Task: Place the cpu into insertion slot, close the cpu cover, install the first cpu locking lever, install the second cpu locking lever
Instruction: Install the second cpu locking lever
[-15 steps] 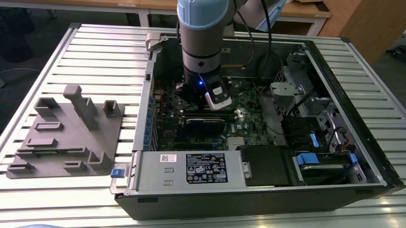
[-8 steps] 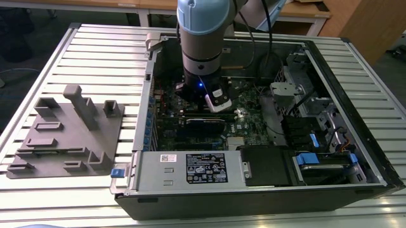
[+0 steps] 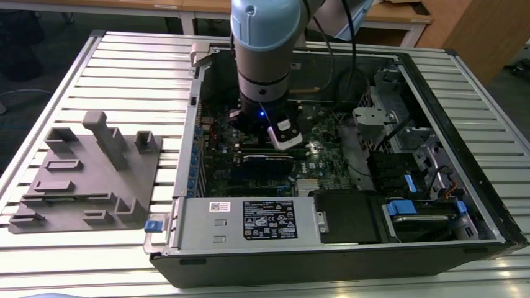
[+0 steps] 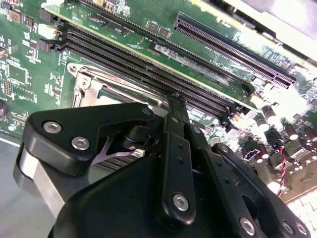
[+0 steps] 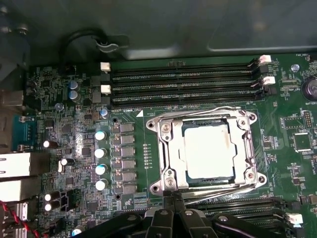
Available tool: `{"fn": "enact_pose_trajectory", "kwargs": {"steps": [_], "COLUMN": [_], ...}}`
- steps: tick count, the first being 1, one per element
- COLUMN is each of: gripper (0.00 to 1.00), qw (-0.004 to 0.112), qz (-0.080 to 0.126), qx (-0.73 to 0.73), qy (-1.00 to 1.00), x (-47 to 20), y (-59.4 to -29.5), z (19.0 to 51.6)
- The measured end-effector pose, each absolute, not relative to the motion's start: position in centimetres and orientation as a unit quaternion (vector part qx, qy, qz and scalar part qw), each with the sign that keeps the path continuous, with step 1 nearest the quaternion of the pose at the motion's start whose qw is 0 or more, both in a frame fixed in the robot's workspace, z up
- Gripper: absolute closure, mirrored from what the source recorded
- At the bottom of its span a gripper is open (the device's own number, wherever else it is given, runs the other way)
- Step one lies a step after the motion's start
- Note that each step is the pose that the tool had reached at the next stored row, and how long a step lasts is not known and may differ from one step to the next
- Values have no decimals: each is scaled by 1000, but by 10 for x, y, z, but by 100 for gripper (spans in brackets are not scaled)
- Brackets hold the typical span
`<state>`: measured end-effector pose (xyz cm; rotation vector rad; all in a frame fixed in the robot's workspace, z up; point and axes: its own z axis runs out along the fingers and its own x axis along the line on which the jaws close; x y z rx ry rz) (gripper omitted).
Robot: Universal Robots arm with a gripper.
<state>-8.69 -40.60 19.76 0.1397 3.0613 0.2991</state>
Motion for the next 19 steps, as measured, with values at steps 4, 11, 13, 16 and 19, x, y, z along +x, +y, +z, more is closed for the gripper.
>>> {"fn": "enact_pose_trajectory", "kwargs": {"steps": [4, 11, 13, 16, 19], "gripper": [89, 89, 89, 89, 89], "qw": [31, 30, 30, 30, 30], "qz": [110, 121, 123, 126, 130], "qx": [46, 46, 46, 46, 46], "qy": [992, 991, 991, 990, 990], "x": [-87, -87, -87, -88, -90], "y": [-409, -415, -416, -416, -416], "z": [197, 197, 196, 196, 195]}}
